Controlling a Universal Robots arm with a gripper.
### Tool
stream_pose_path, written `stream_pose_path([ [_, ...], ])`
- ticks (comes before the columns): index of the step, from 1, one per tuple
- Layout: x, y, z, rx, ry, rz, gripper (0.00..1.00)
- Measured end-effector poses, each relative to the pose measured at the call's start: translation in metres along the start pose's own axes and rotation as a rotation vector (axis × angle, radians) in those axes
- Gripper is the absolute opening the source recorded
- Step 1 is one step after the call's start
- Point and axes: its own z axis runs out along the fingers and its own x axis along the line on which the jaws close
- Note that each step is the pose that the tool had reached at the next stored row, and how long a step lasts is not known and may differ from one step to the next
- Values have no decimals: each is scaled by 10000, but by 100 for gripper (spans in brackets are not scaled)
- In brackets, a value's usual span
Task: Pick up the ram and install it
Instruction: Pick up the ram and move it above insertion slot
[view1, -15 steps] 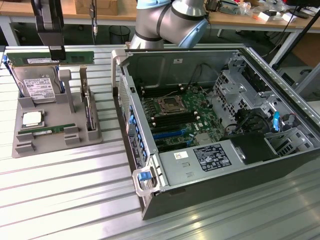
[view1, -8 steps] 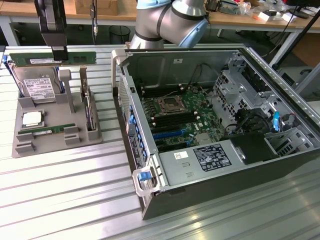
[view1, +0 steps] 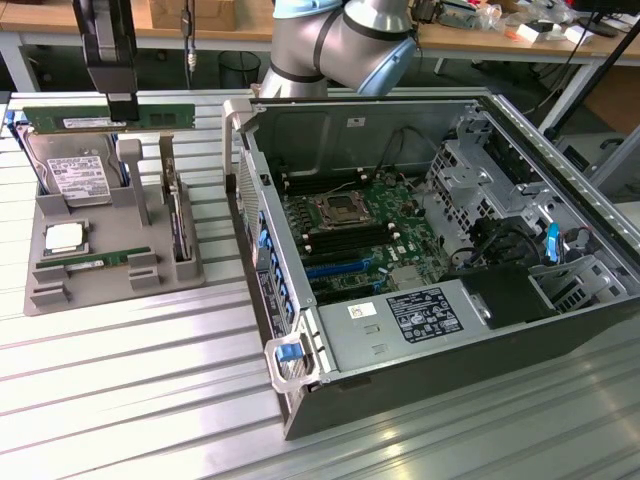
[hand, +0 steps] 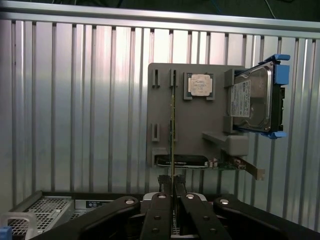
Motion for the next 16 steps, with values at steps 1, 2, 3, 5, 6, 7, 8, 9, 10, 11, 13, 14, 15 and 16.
stream_pose_path([
  [1, 0, -1, 0, 0, 0, 0, 13],
  [2, 0, -5, 2, -1, 0, 0, 13],
  [3, 1, -8, 3, -1, 0, 0, 13],
  [5, 1, -12, 5, -1, 0, 0, 13],
  [6, 1, -13, 5, -1, 0, 0, 13],
  [7, 1, -16, 6, -2, 1, 0, 13],
  [8, 1, -17, 7, -2, 0, 0, 13],
  [9, 1, -21, 8, -2, 0, 0, 13],
  [10, 1, -24, 9, -2, 0, 0, 13],
  [11, 2, -26, 10, -2, 0, 0, 13],
  [13, 2, -30, 11, -2, 0, 0, 13],
  [14, 2, -33, 12, -2, 0, 0, 13],
  [15, 2, -35, 12, -2, 0, 0, 13],
  [16, 2, -37, 13, -2, 0, 0, 13],
])
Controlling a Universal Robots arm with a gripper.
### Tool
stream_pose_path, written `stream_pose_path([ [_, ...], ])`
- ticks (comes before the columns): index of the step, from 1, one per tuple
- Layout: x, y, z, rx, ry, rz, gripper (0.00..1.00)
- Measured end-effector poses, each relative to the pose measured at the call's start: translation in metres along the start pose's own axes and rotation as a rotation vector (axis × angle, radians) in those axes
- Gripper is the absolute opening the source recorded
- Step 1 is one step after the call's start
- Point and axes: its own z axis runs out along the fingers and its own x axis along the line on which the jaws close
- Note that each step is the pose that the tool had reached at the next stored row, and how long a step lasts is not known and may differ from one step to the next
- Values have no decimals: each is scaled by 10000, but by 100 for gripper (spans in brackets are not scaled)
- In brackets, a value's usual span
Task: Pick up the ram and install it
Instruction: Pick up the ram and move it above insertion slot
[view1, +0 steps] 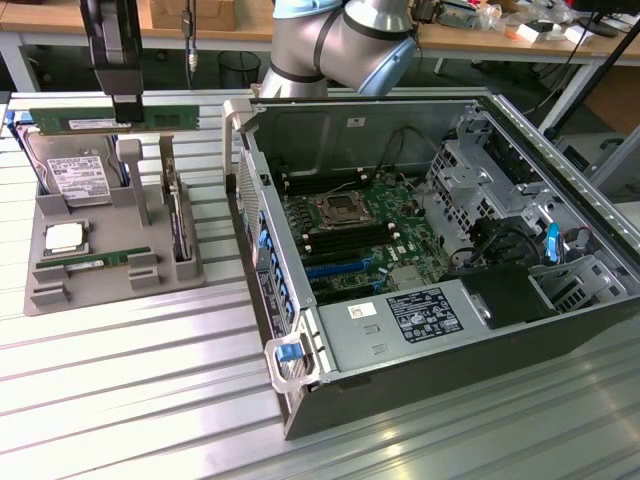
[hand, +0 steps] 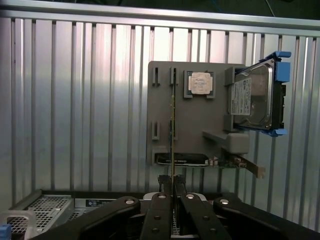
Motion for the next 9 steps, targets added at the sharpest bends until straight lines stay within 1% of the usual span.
stream_pose_path([
  [4, 1, -20, 3, -3, 0, 1, 13],
  [9, 1, -22, 3, -3, 0, 0, 13],
])
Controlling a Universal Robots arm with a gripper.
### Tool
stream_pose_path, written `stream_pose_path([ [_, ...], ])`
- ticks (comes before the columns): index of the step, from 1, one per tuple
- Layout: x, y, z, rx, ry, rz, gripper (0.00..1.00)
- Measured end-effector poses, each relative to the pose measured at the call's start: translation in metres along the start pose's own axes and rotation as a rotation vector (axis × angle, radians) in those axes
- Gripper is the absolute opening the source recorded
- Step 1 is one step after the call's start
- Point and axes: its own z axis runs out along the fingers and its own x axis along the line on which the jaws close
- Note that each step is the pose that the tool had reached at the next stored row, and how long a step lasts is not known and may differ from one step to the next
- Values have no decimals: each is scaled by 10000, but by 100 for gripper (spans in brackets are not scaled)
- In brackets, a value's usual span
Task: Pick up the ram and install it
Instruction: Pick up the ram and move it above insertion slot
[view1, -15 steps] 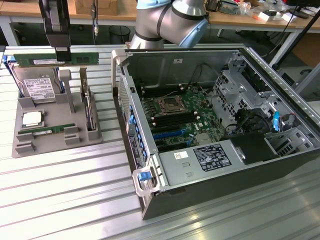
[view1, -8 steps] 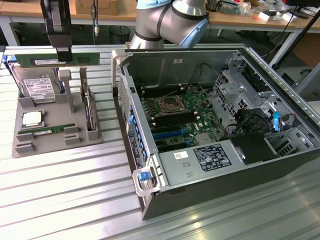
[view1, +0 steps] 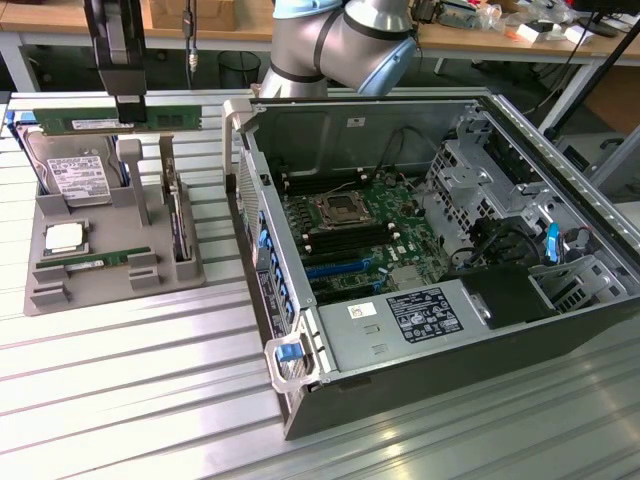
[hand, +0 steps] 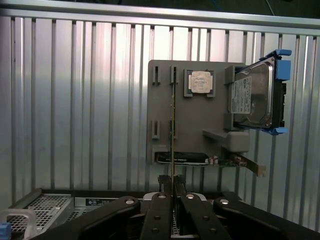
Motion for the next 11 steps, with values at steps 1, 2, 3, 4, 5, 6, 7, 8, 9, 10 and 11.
stream_pose_path([
  [1, 0, -5, -1, -1, 0, -1, 13],
  [2, 0, -10, 0, 0, 0, -1, 13],
  [3, 1, -15, 0, 0, 0, 0, 13],
  [4, 1, -20, -1, -1, 1, 0, 13],
  [5, 1, -27, -1, 0, 0, 0, 13],
  [6, 1, -39, -2, -1, 1, 0, 13],
  [7, 2, -48, -1, -1, 0, 0, 13],
  [8, 2, -62, -2, 0, 0, 0, 13],
  [9, 3, -76, -2, -1, 0, 0, 13],
  [10, 3, -94, -3, -1, 1, 0, 13],
  [11, 4, -108, -3, 0, 1, 0, 13],
])
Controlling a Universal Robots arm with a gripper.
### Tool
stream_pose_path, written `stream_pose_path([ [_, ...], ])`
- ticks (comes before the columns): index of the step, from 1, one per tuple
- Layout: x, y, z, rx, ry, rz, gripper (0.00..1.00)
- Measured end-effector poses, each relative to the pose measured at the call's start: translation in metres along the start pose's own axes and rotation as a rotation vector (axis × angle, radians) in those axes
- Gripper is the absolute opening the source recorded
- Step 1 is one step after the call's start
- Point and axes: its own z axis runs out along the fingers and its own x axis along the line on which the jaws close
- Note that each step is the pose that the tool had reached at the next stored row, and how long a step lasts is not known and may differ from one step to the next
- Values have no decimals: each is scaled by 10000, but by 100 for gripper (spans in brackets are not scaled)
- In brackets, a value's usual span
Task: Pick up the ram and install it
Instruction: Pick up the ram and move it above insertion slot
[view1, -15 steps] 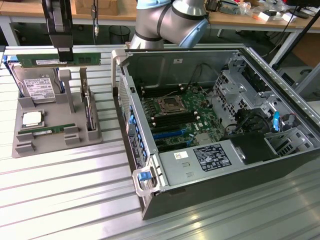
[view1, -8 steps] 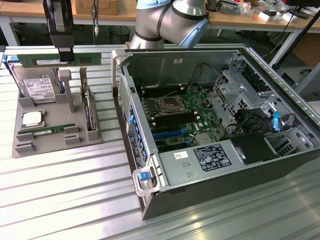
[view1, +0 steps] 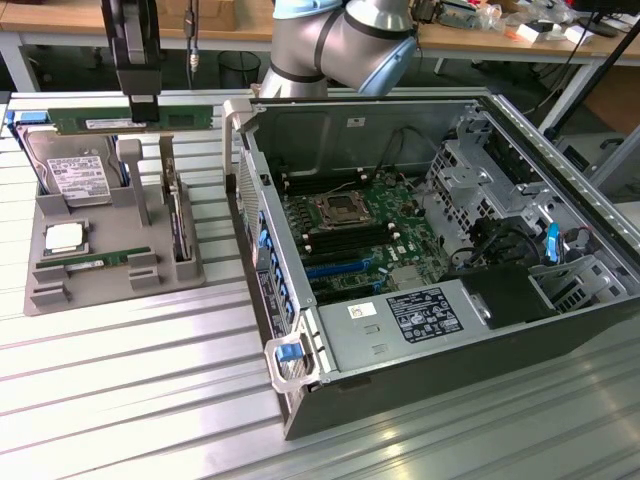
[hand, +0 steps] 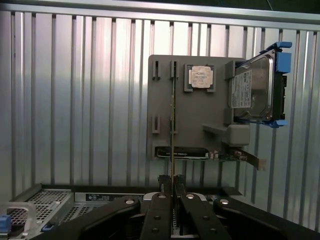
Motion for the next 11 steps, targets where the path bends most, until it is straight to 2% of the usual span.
stream_pose_path([
  [11, 4, -102, -2, 0, 1, 0, 13],
])
